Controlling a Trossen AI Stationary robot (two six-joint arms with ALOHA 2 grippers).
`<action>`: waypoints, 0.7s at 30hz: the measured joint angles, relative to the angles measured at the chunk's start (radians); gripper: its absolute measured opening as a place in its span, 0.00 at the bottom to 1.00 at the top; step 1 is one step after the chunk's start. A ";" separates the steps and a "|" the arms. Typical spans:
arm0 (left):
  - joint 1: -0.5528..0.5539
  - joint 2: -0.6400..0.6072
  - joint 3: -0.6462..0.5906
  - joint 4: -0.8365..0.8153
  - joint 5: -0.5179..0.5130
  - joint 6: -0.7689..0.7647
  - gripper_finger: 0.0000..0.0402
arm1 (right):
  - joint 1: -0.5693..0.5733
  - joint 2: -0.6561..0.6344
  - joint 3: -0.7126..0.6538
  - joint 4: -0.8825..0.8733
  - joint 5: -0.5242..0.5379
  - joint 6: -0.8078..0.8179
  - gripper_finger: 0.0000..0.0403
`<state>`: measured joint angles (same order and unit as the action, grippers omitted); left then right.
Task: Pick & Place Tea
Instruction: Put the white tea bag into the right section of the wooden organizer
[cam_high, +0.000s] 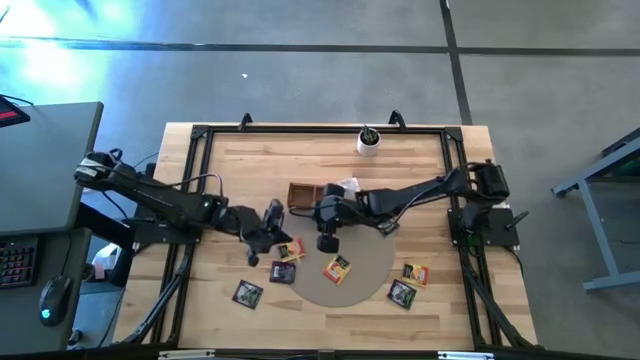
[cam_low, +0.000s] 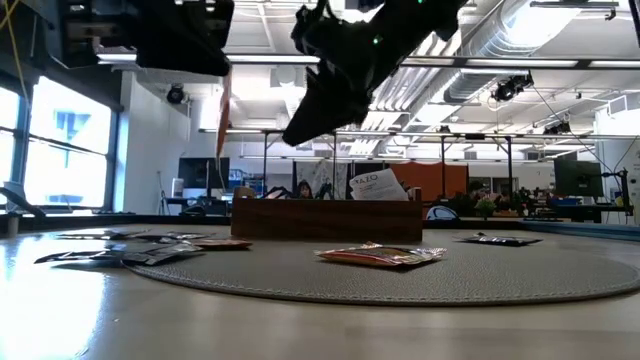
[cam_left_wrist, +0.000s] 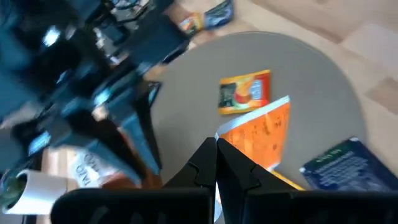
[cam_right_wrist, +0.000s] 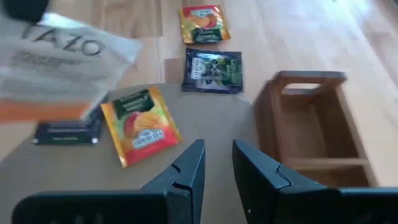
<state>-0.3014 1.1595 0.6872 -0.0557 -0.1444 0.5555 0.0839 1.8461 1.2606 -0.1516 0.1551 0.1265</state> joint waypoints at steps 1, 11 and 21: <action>-0.008 0.000 0.000 -0.010 0.002 0.000 0.00 | -0.006 0.009 0.000 0.014 -0.028 0.000 0.19; -0.121 0.000 0.000 0.029 -0.002 0.134 0.00 | -0.046 0.182 0.001 0.431 -0.569 -0.054 0.19; -0.232 0.000 0.000 0.117 -0.004 0.310 0.00 | -0.072 0.326 0.000 0.767 -0.835 0.106 0.19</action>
<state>-0.5338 1.1591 0.6872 0.0612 -0.1486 0.8657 0.0116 2.1722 1.2606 0.6151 -0.6802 0.2327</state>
